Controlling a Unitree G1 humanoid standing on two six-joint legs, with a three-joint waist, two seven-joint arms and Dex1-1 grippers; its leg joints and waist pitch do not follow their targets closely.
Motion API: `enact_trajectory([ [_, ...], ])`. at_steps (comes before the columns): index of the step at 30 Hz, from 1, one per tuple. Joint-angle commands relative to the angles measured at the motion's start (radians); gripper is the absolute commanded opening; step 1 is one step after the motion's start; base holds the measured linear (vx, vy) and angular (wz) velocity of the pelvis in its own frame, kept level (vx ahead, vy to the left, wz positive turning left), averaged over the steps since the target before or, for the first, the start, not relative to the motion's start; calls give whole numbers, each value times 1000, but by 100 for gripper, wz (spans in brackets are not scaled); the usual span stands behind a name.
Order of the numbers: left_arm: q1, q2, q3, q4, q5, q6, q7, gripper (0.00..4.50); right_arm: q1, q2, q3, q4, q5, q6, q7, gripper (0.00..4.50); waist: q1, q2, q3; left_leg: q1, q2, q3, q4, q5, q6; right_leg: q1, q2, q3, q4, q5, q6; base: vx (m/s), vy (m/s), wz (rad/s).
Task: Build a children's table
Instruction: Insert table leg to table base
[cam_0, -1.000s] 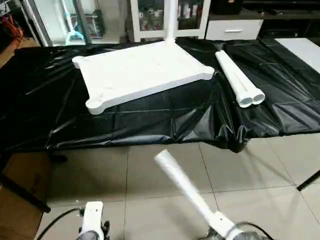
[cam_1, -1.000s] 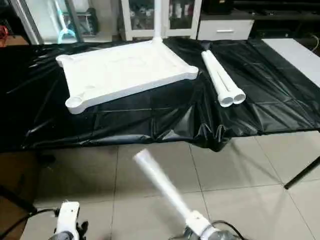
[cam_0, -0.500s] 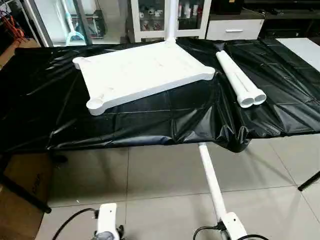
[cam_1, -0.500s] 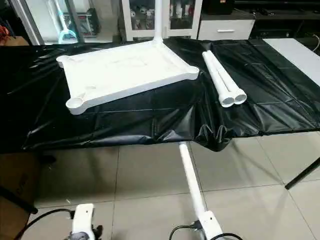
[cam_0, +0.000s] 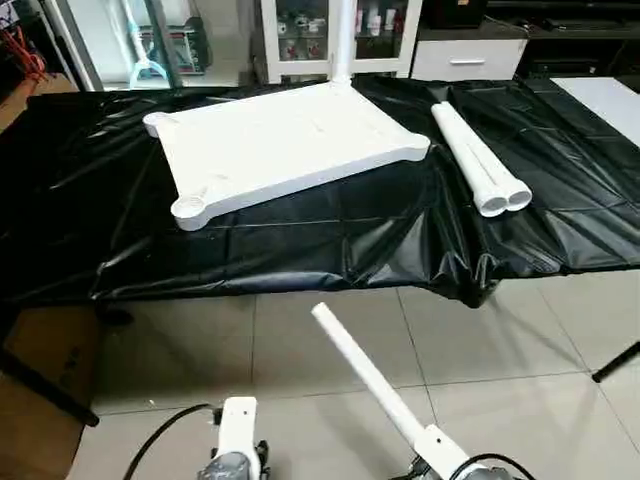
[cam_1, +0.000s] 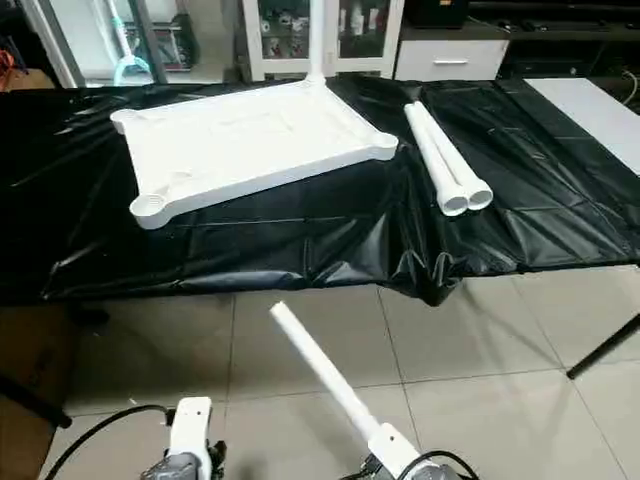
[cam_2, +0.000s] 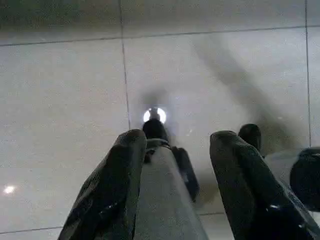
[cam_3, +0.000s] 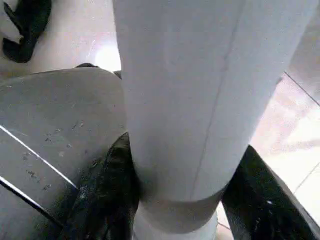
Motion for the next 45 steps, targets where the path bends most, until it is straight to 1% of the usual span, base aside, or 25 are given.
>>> enact_trajectory([
  [1, -8, -9, 16, 8, -2, 21, 15, 239, 6, 17, 21, 14, -22, -22, -11, 184, -6, -3, -28, 15, 118, -52, -120, -286, 36, 10, -95, 54, -72, 12, -292, 0, 0, 0],
  [5, 18, 23, 28, 6, -11, 26, -1, 239, -1, 27, 24, 18, -47, -42, -26, 184, -7, -8, -28, 13, 118, -52, -121, -281, 55, 11, -96, 54, -73, 16, -294, 0, 0, 0],
  [9, 37, 42, 35, 5, -16, 29, -7, 239, -6, 36, 18, 18, -50, -61, -26, 184, -15, -6, -27, 12, 120, -54, -123, -282, 64, 9, -94, 54, -72, 9, -294, 0, 0, 0],
  [13, 38, 42, 55, 6, -23, 51, 16, 239, -4, 46, -65, 18, 21, -35, -34, 184, -17, -7, -24, 15, 124, -55, -129, -321, 43, 7, -95, 58, -74, -22, -296, 0, 0, 0],
  [14, 38, 40, 67, 5, -31, 55, 20, 239, 3, 49, -110, 18, 61, -21, -34, 184, -18, -17, -23, 14, 124, -54, -130, -322, 42, 7, -93, 57, -76, -25, -295, 0, 0, 0],
  [15, 38, 39, 73, 5, -36, 55, 20, 239, 6, 51, -132, 18, 80, -15, -31, 184, -17, -12, -24, 15, 124, -55, -130, -321, 35, 8, -96, 57, -74, -21, -294, 0, 0, 0],
  [17, 38, 36, 80, 5, -43, 53, 19, 239, 10, 54, -166, 18, 106, -3, -23, 184, -18, -20, -25, 11, 124, -54, -129, -296, 38, 10, -96, 57, -72, 2, -296, 0, 0, 0],
  [18, 38, 35, 80, 4, -43, 52, 17, 239, 12, 54, -177, 18, 113, 1, -19, 184, -17, -17, -25, 14, 124, -54, -128, -289, 40, 8, -97, 57, -71, 12, -298, 0, 0, 0],
  [19, 38, 36, 79, 4, -41, 50, 16, 239, 13, 54, -189, 18, 120, 4, -12, 184, -16, -30, -25, 9, 124, -52, -125, -264, 59, 12, -102, 59, -68, 24, -301, 0, 0, 0],
  [22, 38, 37, 83, 2, -43, 46, 19, 239, 19, 57, -232, 18, 149, 17, -2, 184, -12, -32, -24, 11, 126, -50, -122, -229, 80, 9, -103, 59, -69, 34, -300, 0, 0, 0],
  [24, 38, 36, 84, 2, -44, 46, 19, 239, 20, 57, -235, 19, 150, 20, -1, 184, -10, -34, -21, 13, 126, -49, -123, -211, 94, 7, -100, 57, -67, 48, -302, 0, 0, 0],
  [25, 41, 33, 89, 1, -44, 46, 21, 239, 22, 54, -236, 20, 143, 38, 8, 184, -12, -47, -16, 10, 126, -47, -123, -214, 99, 5, -99, 58, -70, 41, -300, 0, 0, 0],
  [26, 41, 33, 89, 1, -44, 46, 21, 239, 22, 54, -236, 20, 143, 38, 8, 184, -6, -45, -15, 9, 126, -48, -123, -213, 103, 7, -104, 59, -69, 20, -297, 0, 0, 0],
  [27, 42, 31, 88, 1, -39, 50, 23, 239, 21, 50, -212, 21, 118, 47, 18, 184, -4, -56, -8, 11, 126, -45, -124, -216, 104, 0, -101, 60, -75, 2, -290, 0, 0, 0],
  [29, 45, 25, 83, 1, -33, 56, 27, 239, 15, 41, -147, 25, 47, 70, 43, 184, 3, -60, -5, 7, 124, -45, -124, -190, 105, -1, -99, 61, -72, 4, -282, 0, 0, 0],
  [31, 46, 23, 82, 2, -31, 57, 28, 239, 12, 37, -119, 27, 19, 84, 52, 184, 5, -59, -5, 11, 127, -44, -123, -164, 106, -3, -97, 62, -67, 39, -285, 0, 0, 0],
  [32, 48, 21, 73, 2, -21, 59, 31, 239, 8, 31, -77, 32, -23, 133, 59, 184, 6, -69, 1, 10, 127, -43, -125, -163, 115, -4, -97, 63, -65, 46, -286, 0, 0, 0],
  [33, 49, 21, 71, 2, -19, 59, 32, 239, 9, 29, -71, 33, -30, 149, 58, 184, 9, -72, 4, 10, 126, -42, -124, -161, 122, -4, -99, 64, -66, 40, -282, 0, 0, 0],
  [36, 49, 20, 69, 2, -15, 56, 35, 239, 17, 32, -123, 31, 11, 176, 40, 184, 17, -73, 7, 17, 130, -39, -127, -145, 123, -6, -98, 68, -65, 58, -276, 0, 0, 0],
  [37, 52, 20, 69, 2, -15, 50, 34, 239, 26, 39, -188, 28, 68, 189, 22, 184, 22, -66, 11, 20, 130, -38, -129, -138, 117, -8, -96, 68, -64, 74, -276, 0, 0, 0],
  [38, 52, 20, 69, 2, -15, 50, 34, 239, 26, 39, -188, 28, 68, 189, 22, 184, 23, -70, 11, 21, 131, -35, -129, -138, 119, -7, -96, 70, -65, 86, -275, 0, 0, 0],
  [40, 60, 20, 69, 1, -14, 42, 32, 239, 43, 49, -270, 25, 141, 202, -1, 184, 30, -54, 12, 25, 131, -35, -130, -113, 113, -8, -95, 69, -57, 147, -283, 0, 0, 0],
  [42, 64, 20, 70, 0, -14, 39, 29, 239, 49, 53, -289, 23, 159, 205, -6, 184, 27, -58, 14, 22, 130, -34, -131, -129, 109, -5, -95, 68, -59, 158, -286, 0, 0, 0],
  [43, 69, 23, 68, 0, -11, 38, 25, 239, 54, 57, -299, 22, 168, 208, -13, 184, 26, -51, 18, 24, 131, -32, -135, -155, 96, -7, -93, 68, -63, 154, -287, 0, 0, 0],
  [45, 76, 26, 63, 0, -3, 40, 20, 239, 61, 63, -307, 19, 173, 216, -22, 184, 26, -56, 20, 23, 131, -34, -137, -188, 85, -4, -97, 70, -66, 122, -290, 0, 0, 0],
])
